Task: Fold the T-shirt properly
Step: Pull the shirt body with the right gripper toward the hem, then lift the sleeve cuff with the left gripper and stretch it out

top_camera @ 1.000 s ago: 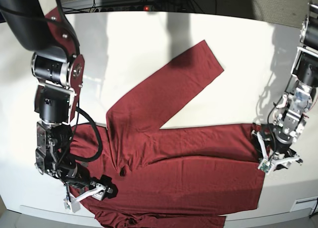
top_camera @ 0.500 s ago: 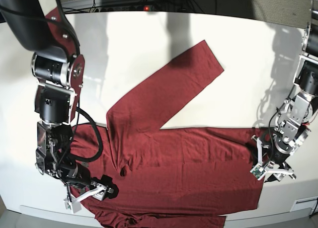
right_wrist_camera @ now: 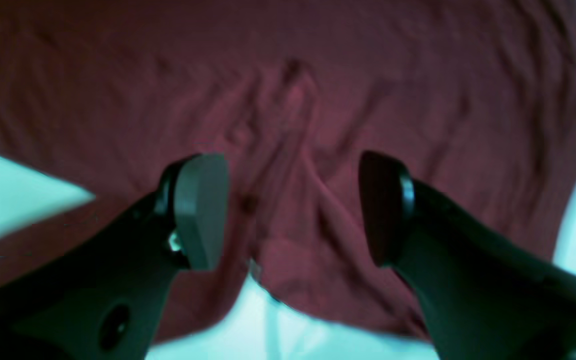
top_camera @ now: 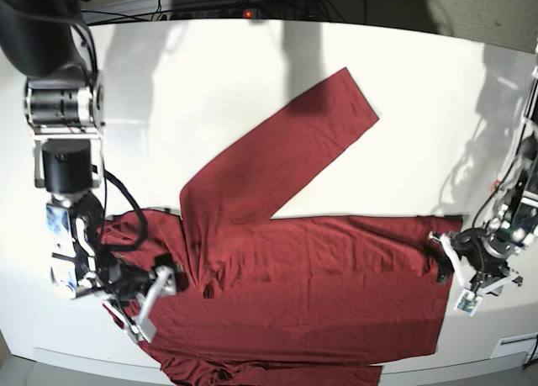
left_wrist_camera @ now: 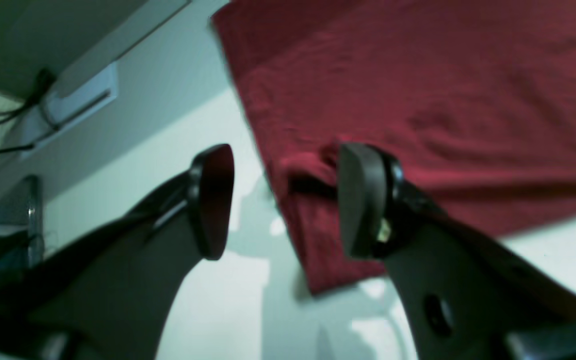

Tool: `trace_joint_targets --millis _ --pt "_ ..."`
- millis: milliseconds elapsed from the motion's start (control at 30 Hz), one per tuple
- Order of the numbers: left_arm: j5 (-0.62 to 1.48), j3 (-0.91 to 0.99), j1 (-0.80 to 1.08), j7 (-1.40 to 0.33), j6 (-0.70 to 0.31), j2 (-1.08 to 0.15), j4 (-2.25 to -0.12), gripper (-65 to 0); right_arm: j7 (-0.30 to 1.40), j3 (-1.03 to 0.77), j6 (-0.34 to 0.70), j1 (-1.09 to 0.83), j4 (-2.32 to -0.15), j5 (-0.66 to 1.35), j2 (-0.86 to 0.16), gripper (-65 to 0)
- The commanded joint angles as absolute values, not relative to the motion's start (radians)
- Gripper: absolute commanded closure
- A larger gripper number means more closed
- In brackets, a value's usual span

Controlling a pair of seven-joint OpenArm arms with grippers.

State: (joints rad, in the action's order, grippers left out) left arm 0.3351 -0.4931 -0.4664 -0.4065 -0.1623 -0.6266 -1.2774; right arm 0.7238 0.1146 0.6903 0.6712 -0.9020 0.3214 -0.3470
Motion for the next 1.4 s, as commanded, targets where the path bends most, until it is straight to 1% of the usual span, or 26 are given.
trace_joint_targets --millis 0,67,233,300,367,400,467,633,800,1000,1100,1200,1300,1367 --pt "0.342 -0.485 -0.463 -0.402 -0.139 -0.654 -1.353 -32.6 0.72 0.126 0.698 0.683 -0.953 0.341 -0.362 -40.2" --pt "0.329 -0.484 -0.389 -0.442 -0.102 -0.677 -1.487 -32.6 0.757 0.139 0.698 0.63 -1.031 0.34 -0.384 -40.2" --pt "0.159 -0.484 -0.186 -0.532 -0.041 -0.679 -1.756 -32.6 0.822 0.139 0.698 0.482 -1.256 0.34 -0.449 -40.2" --pt "0.106 -0.484 -0.113 -0.563 -0.017 -0.678 -1.832 -32.6 0.853 0.139 0.698 0.44 -1.335 0.341 -0.473 -40.2" --pt "0.057 -0.484 -0.043 -0.605 0.028 -0.664 -1.892 -32.6 0.878 0.139 0.698 0.406 -1.393 0.345 -0.496 -40.2" --pt "0.028 -0.484 -0.007 -0.633 0.05 -0.646 -1.915 -32.6 0.893 0.138 0.698 0.392 -1.415 0.348 -0.505 -40.2" --pt "-0.02 -0.484 0.065 -0.686 0.056 -0.599 -1.943 -32.6 0.905 0.138 0.698 0.366 -1.445 0.351 -0.521 -40.2" --pt "-0.052 -0.485 0.221 -0.715 0.053 -0.476 -1.951 -32.6 0.899 0.138 0.698 0.321 -1.475 0.351 -0.552 -40.2" --pt "-0.08 -0.486 0.315 -0.706 0.025 -0.367 -1.959 -32.6 0.893 0.138 0.698 0.315 -1.477 0.352 -0.562 -40.2" --pt "-0.079 -0.486 0.377 -0.682 0.022 -0.316 -1.957 -32.6 0.866 0.138 0.698 0.315 -1.477 0.352 -0.562 -40.2" --pt "-0.103 -0.486 0.382 -0.608 0.023 -0.313 -1.934 -32.6 0.855 0.138 0.698 0.315 -1.477 0.354 -0.562 -40.2" --pt "-0.132 -0.486 0.352 -0.575 0.028 -0.31 -1.877 -32.6 0.857 0.138 0.698 0.315 -1.477 0.379 -0.562 -40.2" --pt "-0.131 -0.485 0.302 -0.581 0.053 -0.284 -1.798 -32.6 0.857 0.138 0.698 0.315 -1.477 0.378 -0.562 -40.2" --pt "-0.131 -0.485 0.277 -0.587 0.053 -0.259 -1.738 -32.6 0.856 0.138 0.698 0.315 -1.477 0.379 -0.562 -40.2"
